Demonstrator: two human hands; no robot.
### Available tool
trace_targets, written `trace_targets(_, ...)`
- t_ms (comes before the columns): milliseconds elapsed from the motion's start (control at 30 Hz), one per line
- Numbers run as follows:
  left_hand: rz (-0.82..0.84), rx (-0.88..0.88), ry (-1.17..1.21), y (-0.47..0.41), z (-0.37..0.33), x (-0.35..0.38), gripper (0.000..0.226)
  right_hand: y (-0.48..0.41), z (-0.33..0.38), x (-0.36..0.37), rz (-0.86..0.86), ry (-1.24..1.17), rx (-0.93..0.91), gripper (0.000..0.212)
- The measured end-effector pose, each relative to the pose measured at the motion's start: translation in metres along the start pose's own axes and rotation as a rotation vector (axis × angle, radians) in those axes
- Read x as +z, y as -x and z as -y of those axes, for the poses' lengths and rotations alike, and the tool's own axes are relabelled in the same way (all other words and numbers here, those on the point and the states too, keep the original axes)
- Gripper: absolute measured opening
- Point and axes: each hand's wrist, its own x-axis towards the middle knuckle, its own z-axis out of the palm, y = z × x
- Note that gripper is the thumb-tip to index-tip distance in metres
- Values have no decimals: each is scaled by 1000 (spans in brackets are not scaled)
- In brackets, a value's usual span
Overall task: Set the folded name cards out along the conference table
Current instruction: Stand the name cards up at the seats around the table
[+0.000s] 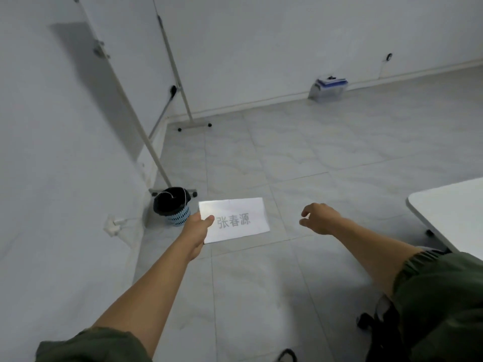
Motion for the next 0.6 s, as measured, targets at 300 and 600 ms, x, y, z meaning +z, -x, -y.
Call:
trace_targets(300, 61, 36, -55, -188, -103, 55, 24, -179, -14, -85, -14, -27, 77, 40)
trace_targets(600, 201, 24, -99, -405, -187, 139, 26, -346, -55, -151, -45, -76, 262, 40)
